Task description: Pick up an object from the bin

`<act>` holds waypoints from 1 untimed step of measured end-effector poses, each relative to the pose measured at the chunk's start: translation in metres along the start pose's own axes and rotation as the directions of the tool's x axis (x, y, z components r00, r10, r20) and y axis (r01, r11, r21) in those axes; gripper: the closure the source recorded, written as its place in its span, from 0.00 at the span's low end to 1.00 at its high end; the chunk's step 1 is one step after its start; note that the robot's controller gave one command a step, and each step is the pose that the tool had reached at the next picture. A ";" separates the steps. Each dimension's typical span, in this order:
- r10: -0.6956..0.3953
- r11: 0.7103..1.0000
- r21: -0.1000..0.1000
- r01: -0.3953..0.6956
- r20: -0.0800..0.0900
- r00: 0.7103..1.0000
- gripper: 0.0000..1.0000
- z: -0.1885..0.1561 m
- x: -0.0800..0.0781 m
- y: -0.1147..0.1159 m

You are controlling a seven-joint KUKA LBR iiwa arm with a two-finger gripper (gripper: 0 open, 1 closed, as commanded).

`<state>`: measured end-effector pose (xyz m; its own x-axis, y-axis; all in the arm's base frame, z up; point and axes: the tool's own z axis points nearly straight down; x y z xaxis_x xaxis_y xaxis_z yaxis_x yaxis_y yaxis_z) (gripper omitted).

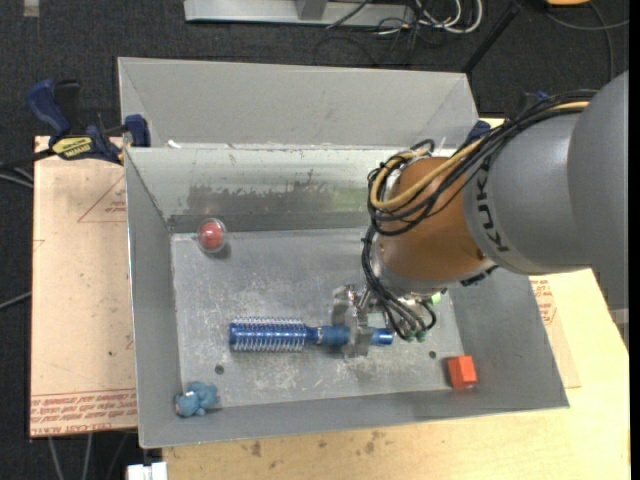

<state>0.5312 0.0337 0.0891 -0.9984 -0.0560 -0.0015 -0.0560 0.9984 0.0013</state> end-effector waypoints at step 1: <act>-0.033 0.999 0.001 0.033 0.005 0.999 1.00 -0.069 0.018 -0.002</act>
Offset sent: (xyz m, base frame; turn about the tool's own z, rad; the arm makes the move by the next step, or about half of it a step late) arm -0.0192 -0.0032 0.0663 -0.0335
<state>0.5130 0.0310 0.1583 -0.9960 -0.0886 -0.0061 -0.0886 0.9961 0.0004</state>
